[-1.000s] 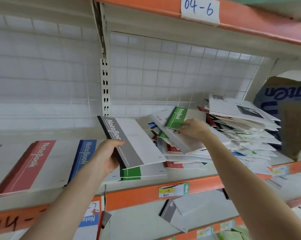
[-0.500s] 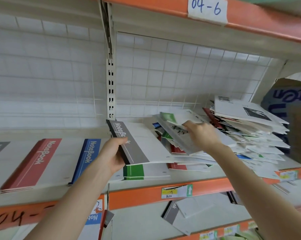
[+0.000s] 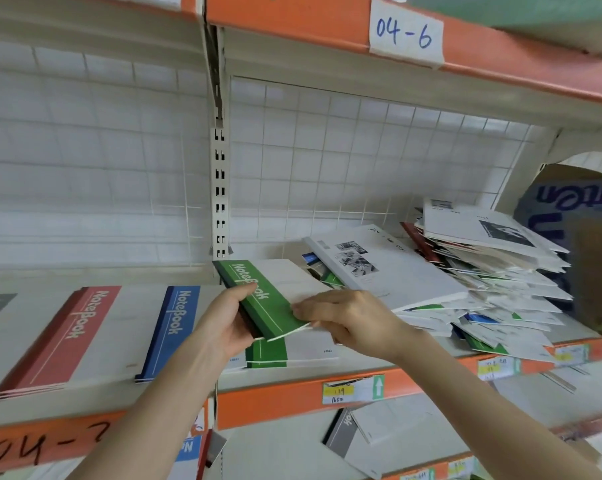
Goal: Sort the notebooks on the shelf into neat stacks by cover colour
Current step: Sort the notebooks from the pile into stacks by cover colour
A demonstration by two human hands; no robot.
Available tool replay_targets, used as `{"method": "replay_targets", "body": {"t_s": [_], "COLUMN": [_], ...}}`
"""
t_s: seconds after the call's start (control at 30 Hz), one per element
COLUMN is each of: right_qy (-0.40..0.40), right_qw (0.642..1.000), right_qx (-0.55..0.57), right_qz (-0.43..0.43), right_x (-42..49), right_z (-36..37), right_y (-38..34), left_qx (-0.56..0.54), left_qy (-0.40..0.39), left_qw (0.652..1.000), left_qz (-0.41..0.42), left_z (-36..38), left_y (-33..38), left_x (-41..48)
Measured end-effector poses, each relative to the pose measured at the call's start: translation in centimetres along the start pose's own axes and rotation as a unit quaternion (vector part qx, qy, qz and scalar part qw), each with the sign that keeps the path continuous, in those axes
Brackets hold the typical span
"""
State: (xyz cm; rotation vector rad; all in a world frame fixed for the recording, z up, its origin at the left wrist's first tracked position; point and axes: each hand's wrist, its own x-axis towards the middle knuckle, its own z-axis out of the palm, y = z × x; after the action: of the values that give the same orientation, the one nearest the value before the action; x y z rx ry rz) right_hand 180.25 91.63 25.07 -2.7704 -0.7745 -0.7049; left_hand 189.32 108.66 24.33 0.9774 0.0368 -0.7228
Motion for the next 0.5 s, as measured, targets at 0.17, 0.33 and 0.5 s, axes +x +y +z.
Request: {"method": "replay_targets", "body": {"t_s": [0.17, 0.33, 0.5], "right_qy": [-0.054, -0.161, -0.199], "right_qw": [0.996, 0.945, 0.894], "right_qx": [0.028, -0.089, -0.166], "right_qz": [0.062, 0.270, 0.365], "right_x": [-0.6, -2.4, -5.1], "right_z": [0.0, -3.0, -2.9], "right_y": [0.2, 1.9, 3.9], "left_qx": [0.041, 0.040, 0.045], "left_qy": [0.011, 0.019, 0.022], "left_qw": [0.999, 0.999, 0.999], "left_qz": [-0.017, -0.007, -0.002], "left_z": [-0.2, -1.1, -1.6], "left_y": [-0.5, -0.2, 0.0], "left_x": [0.0, 0.3, 0.3]}}
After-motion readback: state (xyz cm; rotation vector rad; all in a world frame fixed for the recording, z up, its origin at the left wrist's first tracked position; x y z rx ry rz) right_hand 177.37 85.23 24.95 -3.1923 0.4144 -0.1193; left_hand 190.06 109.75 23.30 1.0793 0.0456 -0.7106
